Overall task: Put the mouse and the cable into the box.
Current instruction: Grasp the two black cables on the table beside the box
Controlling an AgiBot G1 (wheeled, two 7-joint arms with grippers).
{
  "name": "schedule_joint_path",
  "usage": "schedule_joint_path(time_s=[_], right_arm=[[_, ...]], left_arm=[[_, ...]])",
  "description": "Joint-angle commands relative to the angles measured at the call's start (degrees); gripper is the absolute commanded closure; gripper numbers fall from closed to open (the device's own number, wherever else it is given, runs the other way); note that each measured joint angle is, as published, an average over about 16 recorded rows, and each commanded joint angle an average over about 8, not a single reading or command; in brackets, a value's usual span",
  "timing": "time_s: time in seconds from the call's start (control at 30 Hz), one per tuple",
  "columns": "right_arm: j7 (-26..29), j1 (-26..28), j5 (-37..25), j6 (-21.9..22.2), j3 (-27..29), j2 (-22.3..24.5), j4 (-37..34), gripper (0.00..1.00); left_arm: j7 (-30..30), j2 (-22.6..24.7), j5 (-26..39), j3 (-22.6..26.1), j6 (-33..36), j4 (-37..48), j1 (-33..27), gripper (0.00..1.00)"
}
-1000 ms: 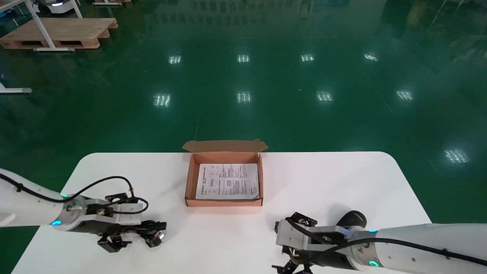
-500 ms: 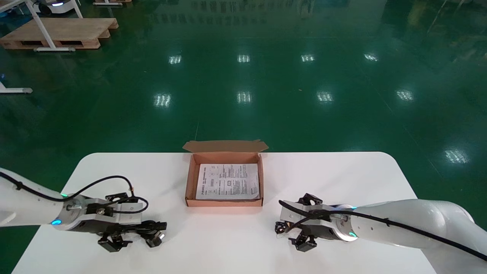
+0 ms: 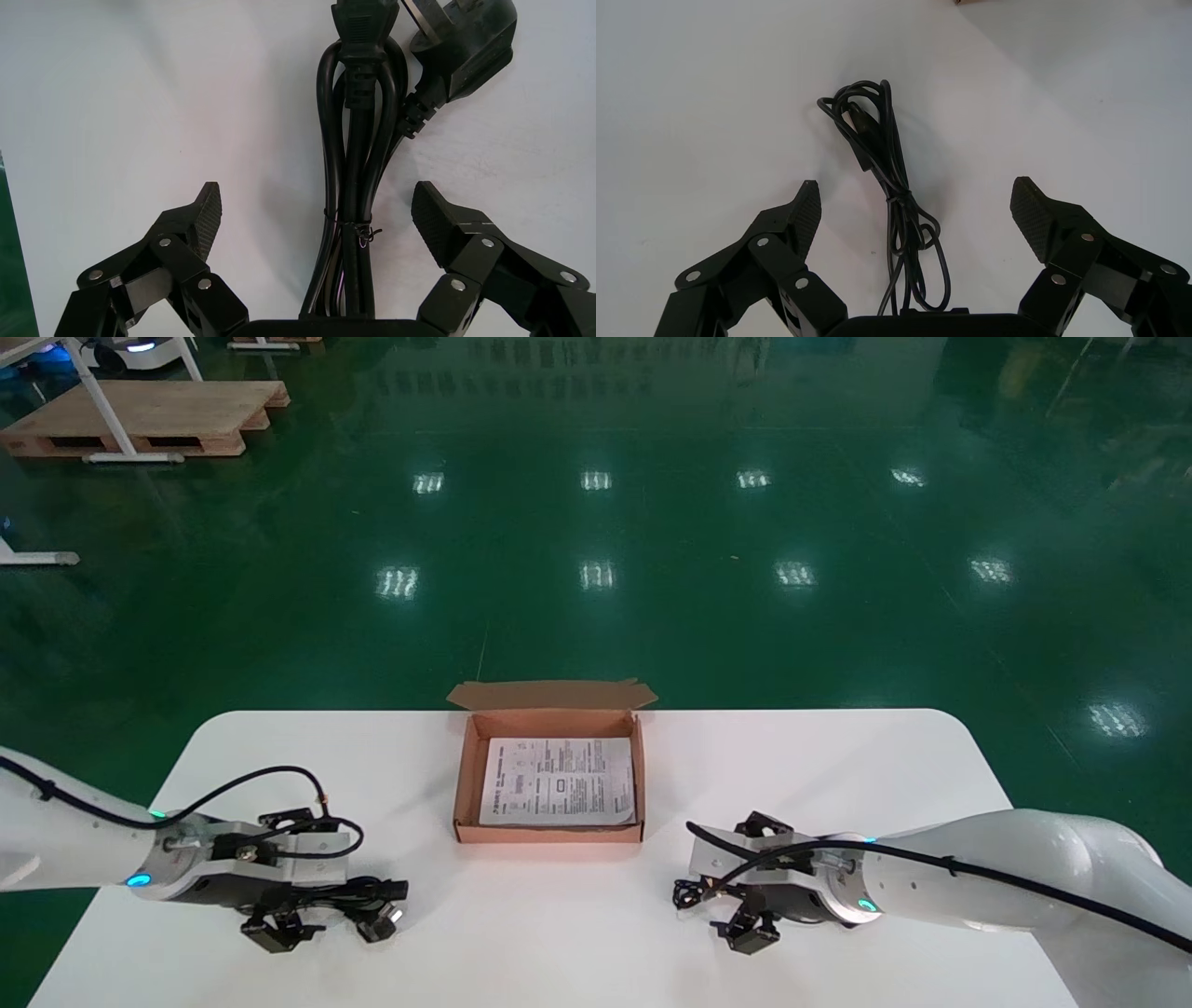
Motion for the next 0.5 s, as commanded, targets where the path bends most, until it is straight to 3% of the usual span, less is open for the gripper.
schedule_joint_path(time_s=[0.03, 0.5], right_arm=[[0.08, -0.09, 0.08, 0.00, 0.04, 0.08, 0.24, 1.00], [0.35, -0.47, 0.31, 0.10, 0.23, 0.33, 1.04, 1.00]], left_arm=[[-0.02, -0.01, -0.01, 0.00, 0.00, -0.05, 0.00, 1.00], [-0.10, -0.07, -0.03, 0.00, 0.04, -0.28, 0.10, 1.00]])
